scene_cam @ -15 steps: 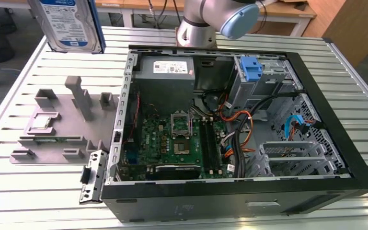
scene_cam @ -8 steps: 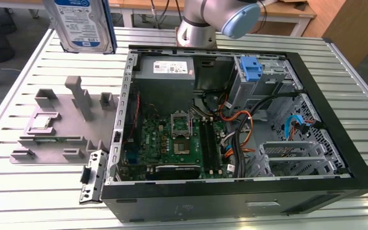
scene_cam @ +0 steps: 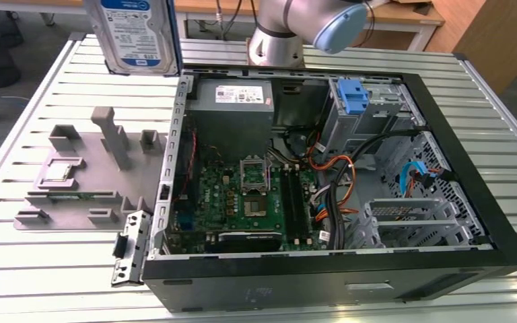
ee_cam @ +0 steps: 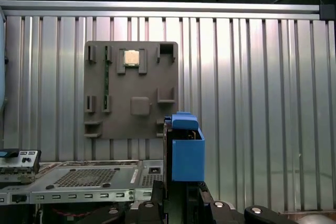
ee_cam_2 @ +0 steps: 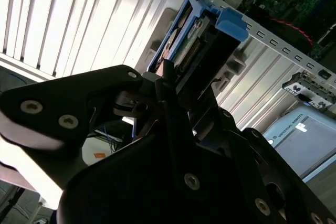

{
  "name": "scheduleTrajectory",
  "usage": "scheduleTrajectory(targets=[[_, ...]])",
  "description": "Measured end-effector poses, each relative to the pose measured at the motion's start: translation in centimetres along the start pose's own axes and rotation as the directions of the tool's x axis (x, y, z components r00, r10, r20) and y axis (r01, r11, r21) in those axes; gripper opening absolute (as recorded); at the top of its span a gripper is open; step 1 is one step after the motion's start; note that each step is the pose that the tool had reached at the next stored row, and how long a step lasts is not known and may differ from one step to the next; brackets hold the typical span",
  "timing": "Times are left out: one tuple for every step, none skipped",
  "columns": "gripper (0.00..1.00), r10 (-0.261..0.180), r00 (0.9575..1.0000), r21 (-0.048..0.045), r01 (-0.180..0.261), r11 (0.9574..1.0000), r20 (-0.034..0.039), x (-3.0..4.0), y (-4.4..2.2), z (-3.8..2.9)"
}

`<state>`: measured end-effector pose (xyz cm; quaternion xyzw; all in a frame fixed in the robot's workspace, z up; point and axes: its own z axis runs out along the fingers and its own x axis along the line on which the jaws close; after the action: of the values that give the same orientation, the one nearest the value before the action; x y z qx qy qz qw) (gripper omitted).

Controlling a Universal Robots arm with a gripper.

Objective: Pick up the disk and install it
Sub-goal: 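Pick up the disk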

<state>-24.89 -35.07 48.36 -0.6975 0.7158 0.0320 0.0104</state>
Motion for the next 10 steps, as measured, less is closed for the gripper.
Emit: scheduleTrajectory(targets=[[0.35, 0.000, 1.0000, 0.0000, 0.000, 1.0000, 0.0000, -0.01, -0.34, -0.01], [0.35, 0.000, 1.0000, 0.0000, 0.000, 1.0000, 0.0000, -0.02, -0.67, -0.02], [0.35, 0.000, 1.0000, 0.0000, 0.000, 1.0000, 0.0000, -0.02, -1.00, -0.03], [0.35, 0.000, 1.0000, 0.0000, 0.000, 1.0000, 0.0000, -0.03, -1.32, -0.04], [0.35, 0.000, 1.0000, 0.0000, 0.000, 1.0000, 0.0000, -0.04, -1.63, -0.05], [0.35, 0.000, 1.0000, -0.0001, 0.000, 1.0000, 0.0000, -0.05, -1.96, -0.06], [0.35, 0.000, 1.0000, 0.0000, 0.000, 1.0000, 0.0000, -0.06, -2.28, -0.07], [0.35, 0.000, 1.0000, 0.0000, 0.000, 1.0000, 0.0000, -0.07, -2.61, -0.08], [0.35, 0.000, 1.0000, 0.0001, 0.000, 1.0000, 0.0000, -0.08, -2.94, -0.09], [0.35, 0.000, 1.0000, 0.0001, 0.000, 1.0000, 0.0001, -0.08, -3.27, -0.09]])
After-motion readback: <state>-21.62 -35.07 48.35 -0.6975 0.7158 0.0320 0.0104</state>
